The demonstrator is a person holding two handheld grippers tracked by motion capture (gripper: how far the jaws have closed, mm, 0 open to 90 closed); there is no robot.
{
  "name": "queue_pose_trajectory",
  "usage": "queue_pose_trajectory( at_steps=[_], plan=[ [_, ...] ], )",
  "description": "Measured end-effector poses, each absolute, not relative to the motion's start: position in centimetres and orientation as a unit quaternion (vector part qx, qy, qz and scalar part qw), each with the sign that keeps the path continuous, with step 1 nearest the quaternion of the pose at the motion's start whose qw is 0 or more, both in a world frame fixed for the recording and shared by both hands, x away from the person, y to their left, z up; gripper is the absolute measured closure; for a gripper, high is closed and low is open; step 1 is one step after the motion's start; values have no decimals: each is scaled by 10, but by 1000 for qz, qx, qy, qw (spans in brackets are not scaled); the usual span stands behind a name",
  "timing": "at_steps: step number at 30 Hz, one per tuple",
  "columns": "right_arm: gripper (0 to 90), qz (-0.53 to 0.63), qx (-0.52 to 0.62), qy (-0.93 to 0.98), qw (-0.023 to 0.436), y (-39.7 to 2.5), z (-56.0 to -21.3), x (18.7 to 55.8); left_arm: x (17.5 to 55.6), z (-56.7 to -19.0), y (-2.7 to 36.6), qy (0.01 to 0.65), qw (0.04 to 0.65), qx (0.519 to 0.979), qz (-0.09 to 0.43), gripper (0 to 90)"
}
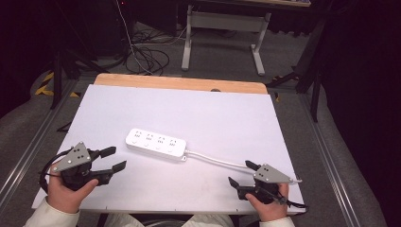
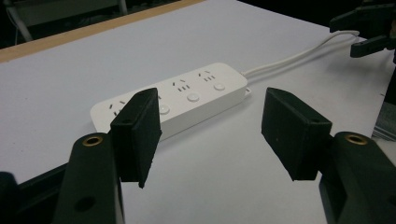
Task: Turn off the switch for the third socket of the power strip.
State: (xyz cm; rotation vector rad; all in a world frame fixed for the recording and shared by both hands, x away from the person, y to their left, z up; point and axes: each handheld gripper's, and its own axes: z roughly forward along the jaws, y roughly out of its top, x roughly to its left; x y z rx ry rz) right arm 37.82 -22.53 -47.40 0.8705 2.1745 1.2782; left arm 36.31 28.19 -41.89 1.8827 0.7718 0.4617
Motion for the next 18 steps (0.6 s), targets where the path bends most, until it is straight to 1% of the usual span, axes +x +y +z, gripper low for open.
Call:
queue_pose_trajectory(
  at_steps=[7,18],
  plan=[
    [171,462,316,795,233,-225,-475,378,375,-414,275,318,504,783,179,395],
    [172,460,316,796,233,-224,-476,379,392,-406,265,316,502,787,170,453]
  ],
)
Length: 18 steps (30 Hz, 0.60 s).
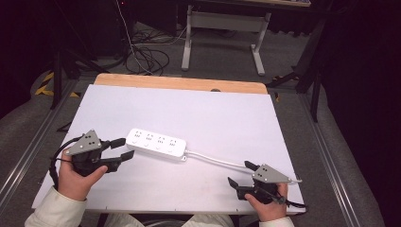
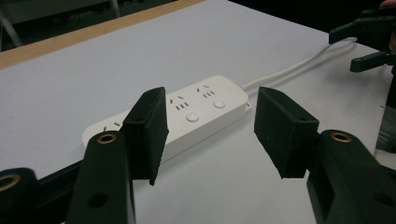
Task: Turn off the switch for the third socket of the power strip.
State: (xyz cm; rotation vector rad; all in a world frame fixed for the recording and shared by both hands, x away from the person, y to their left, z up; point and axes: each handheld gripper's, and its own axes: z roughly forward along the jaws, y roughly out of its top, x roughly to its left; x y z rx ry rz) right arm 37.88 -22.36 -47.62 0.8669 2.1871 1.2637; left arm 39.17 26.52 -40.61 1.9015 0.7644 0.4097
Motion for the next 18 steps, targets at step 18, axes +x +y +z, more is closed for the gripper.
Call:
queue_pose_trajectory(
  at_steps=[18],
  plan=[
    [173,459,316,798,231,-223,-477,379,422,-403,245,323,489,793,168,493]
  ],
)
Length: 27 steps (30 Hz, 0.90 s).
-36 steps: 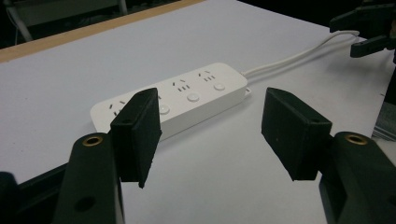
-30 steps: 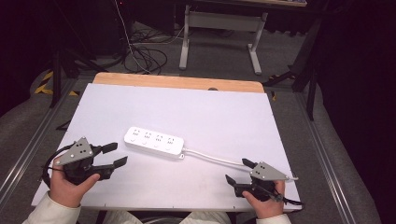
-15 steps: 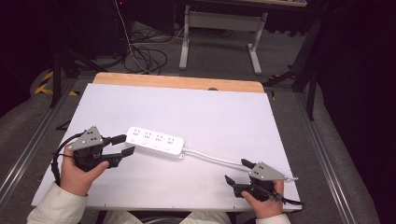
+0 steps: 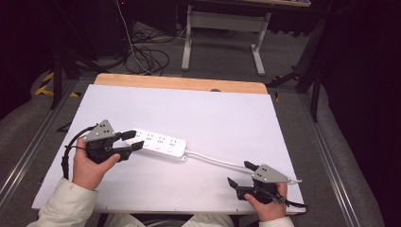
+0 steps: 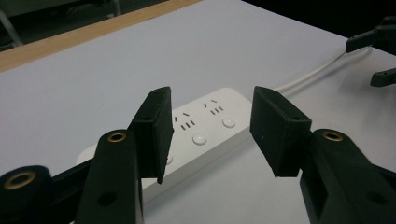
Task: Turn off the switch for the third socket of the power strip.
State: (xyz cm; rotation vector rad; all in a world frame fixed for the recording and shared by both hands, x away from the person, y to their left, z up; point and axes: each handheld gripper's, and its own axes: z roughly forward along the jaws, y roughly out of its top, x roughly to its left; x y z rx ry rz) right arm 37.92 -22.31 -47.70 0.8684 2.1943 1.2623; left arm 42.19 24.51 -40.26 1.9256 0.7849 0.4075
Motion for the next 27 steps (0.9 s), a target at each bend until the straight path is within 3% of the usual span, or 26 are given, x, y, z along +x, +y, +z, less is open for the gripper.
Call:
queue_pose_trajectory(
  at_steps=[16,20,24,27],
  plan=[
    [173,458,315,799,231,-223,-477,380,447,-418,239,350,474,790,168,508],
    [173,459,315,798,232,-224,-477,379,451,-421,238,356,471,790,164,547],
    [173,458,314,799,231,-223,-477,379,454,-428,235,364,462,793,158,725],
    [172,458,314,799,230,-223,-477,379,456,-430,232,368,462,793,153,800]
  ],
)
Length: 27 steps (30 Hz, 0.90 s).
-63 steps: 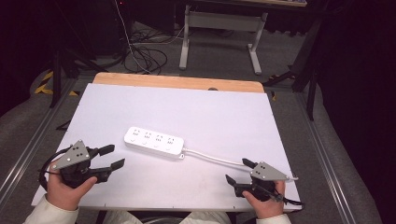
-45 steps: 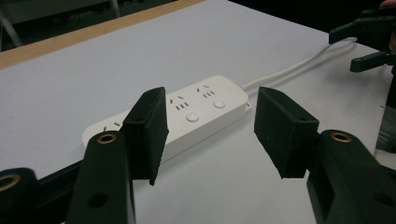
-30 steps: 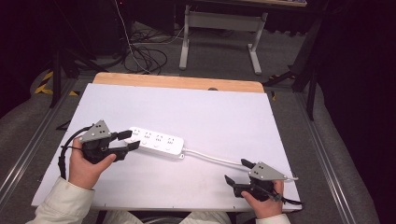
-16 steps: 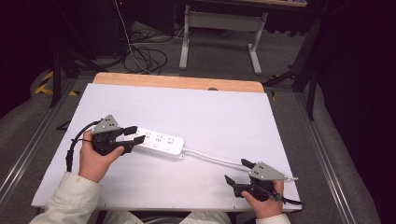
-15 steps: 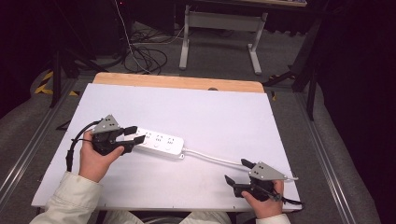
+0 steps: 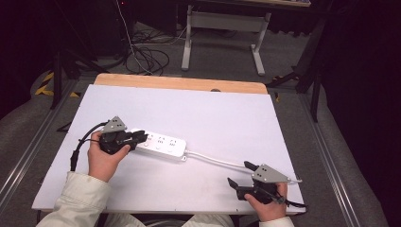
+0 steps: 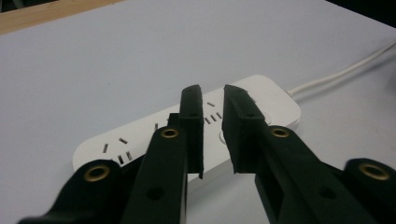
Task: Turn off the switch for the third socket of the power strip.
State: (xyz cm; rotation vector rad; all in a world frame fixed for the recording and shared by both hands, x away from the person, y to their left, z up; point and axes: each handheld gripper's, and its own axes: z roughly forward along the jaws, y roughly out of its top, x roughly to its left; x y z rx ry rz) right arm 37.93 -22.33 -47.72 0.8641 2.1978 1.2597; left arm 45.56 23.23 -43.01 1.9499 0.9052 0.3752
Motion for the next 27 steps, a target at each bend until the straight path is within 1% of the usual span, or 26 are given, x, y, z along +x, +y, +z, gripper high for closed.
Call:
queue_pose_trajectory(
  at_steps=[1,2,5,9,13,27],
  plan=[
    [172,458,314,799,230,-223,-477,379,456,-431,232,367,458,795,154,800],
    [173,458,314,799,230,-223,-477,379,459,-433,230,365,454,798,157,841],
    [172,458,314,799,230,-223,-477,379,461,-437,228,367,444,802,158,894],
    [173,459,313,799,230,-223,-477,379,464,-443,229,370,434,806,162,899],
    [172,457,312,800,229,-223,-477,379,467,-449,229,378,429,806,154,899],
    [172,457,312,802,225,-223,-478,379,473,-459,224,372,390,828,156,900]
  ],
)
